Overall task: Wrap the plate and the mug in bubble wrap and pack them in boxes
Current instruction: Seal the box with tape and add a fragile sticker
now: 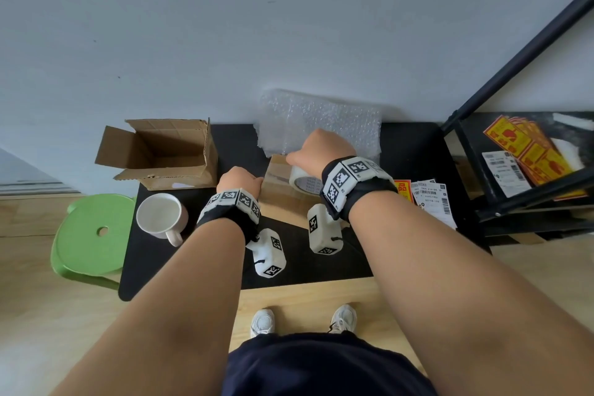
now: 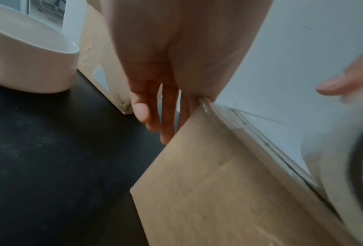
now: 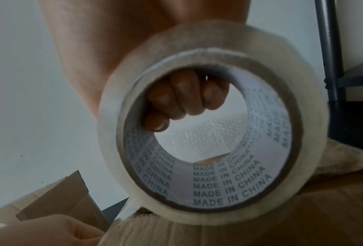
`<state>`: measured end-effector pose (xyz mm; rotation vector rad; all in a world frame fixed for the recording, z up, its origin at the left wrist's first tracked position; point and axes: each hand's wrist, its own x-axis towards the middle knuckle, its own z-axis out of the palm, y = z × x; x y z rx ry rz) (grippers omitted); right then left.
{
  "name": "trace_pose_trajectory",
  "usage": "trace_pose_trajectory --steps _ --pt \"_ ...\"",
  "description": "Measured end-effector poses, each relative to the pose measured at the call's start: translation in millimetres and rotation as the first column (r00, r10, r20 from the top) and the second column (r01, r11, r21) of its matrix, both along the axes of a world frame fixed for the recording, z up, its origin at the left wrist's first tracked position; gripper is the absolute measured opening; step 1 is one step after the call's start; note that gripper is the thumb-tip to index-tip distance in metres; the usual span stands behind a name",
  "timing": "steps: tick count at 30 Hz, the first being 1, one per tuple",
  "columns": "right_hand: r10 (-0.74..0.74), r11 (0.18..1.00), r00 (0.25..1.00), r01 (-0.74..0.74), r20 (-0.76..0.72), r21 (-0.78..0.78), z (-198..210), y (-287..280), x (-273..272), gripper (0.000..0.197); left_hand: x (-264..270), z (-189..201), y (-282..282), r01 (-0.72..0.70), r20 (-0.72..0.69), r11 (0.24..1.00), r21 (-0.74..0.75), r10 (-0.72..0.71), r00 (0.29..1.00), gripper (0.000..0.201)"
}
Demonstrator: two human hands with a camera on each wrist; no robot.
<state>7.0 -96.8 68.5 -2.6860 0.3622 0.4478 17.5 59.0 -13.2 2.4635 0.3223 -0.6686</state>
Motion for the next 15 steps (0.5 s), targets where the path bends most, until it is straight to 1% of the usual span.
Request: trace_pose_trajectory --steps 1,3,4,5,6,7,9,10,12,14,15 --pt "0.002 1.000 1.000 -0.002 -0.002 0.002 0 0 0 0.031 -1 2 1 0.028 -0.021 0.999 0.020 -0.028 0.999 0.031" --pt "0.006 1.000 1.000 -0.006 -0.002 0.001 0 0 0 0.030 -4 5 5 0.062 -0.035 0.996 0.066 -0.059 0.998 0.026" --pt "0.008 1.000 1.000 -0.008 0.000 -0.002 0 0 0 0.029 -5 5 6 0.055 -0.009 0.996 0.068 -0.055 0.998 0.022" --pt "0.009 1.000 1.000 -0.009 -0.001 -0.004 1 1 0 0.029 -7 5 6 0.034 0.044 0.999 0.034 -0.036 0.998 0.017" --pt "0.011 1.000 1.000 -0.011 -0.003 -0.003 2 1 0 0.029 -9 5 5 -0.001 0.116 0.999 -0.038 0.005 0.993 0.017" --pt "0.012 1.000 1.000 -0.012 -0.007 0.001 3 1 0 0.030 -11 7 3 -0.038 0.182 0.991 -0.132 0.061 0.981 0.024" --pt "0.014 1.000 1.000 -0.014 -0.015 0.009 5 1 0 0.030 -16 14 -4 -0.097 0.251 0.948 -0.302 0.178 0.951 0.036" --pt "0.018 1.000 1.000 -0.018 -0.017 0.011 7 1 0 0.030 -19 18 -7 -0.104 0.270 0.934 -0.343 0.204 0.941 0.039" --pt "0.026 0.999 0.999 -0.025 -0.019 0.032 9 0 0 0.032 -30 25 -12 -0.055 0.319 0.943 -0.328 0.165 0.933 0.038" --pt "0.042 0.997 0.999 -0.040 -0.022 0.072 12 -1 -2 0.036 -40 28 -16 0.047 0.384 0.974 -0.222 0.043 0.922 0.039" --pt "0.055 0.995 0.998 -0.053 -0.023 0.089 13 -2 -4 0.038 -44 28 -18 0.109 0.383 0.983 -0.151 -0.043 0.923 0.041"
